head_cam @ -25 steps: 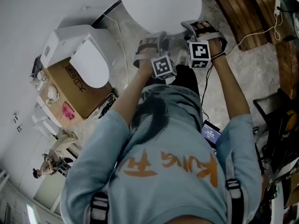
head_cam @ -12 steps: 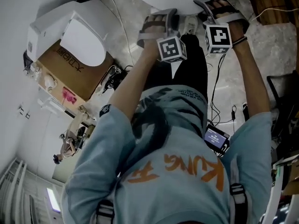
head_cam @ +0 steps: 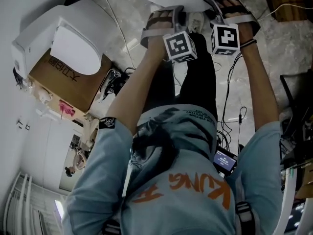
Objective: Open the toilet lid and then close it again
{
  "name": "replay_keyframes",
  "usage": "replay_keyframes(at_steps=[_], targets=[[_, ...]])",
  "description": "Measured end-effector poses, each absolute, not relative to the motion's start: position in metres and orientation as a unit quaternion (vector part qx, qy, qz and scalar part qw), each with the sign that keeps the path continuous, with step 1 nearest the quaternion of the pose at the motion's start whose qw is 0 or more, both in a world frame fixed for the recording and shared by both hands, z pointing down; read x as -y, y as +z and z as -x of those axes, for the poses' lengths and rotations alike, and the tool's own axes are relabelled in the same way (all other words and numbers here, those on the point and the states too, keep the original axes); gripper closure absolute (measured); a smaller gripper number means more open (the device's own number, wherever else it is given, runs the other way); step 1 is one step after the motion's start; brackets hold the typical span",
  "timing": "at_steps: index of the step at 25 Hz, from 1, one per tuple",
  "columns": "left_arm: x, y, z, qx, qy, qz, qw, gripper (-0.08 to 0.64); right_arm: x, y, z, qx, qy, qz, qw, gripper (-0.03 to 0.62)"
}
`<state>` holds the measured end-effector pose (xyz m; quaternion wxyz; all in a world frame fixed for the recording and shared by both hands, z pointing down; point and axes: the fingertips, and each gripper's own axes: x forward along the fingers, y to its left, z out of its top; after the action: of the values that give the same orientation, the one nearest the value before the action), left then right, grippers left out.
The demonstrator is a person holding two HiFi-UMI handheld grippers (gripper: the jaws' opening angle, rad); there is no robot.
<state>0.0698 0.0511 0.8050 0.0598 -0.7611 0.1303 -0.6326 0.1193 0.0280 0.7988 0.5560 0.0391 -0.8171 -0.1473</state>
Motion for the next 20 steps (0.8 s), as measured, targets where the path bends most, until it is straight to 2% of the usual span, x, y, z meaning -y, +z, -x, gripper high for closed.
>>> replay_keyframes(at_steps=[7,11,14,15,20], targets=[[-0.043,0.832,-0.066,-0.148,-0.634,0.759,0.015,0.434,-0.022,0.824,-0.111,0.823,-0.079,-0.064,0.559,0.328],[-0.051,0.844,-0.068,-0.164,-0.633,0.755,-0.036,0.439,-0.029,0.831,-0.109,0.823,0.032,-0.089,0.560,0.338],[-0.042,0.830,-0.063,-0.199,-0.629,0.747,-0.081,0.463,-0.027,0.816,-0.103,0.832,0.122,-0.125,0.526,0.382],[-0.034,0.821,-0.061,-0.224,-0.619,0.747,-0.093,0.497,-0.025,0.807,-0.103,0.836,0.140,-0.139,0.512,0.387],[0.003,0.744,-0.033,-0.358,-0.538,0.744,-0.173,0.526,-0.015,0.746,-0.105,0.853,0.195,-0.223,0.431,0.460]])
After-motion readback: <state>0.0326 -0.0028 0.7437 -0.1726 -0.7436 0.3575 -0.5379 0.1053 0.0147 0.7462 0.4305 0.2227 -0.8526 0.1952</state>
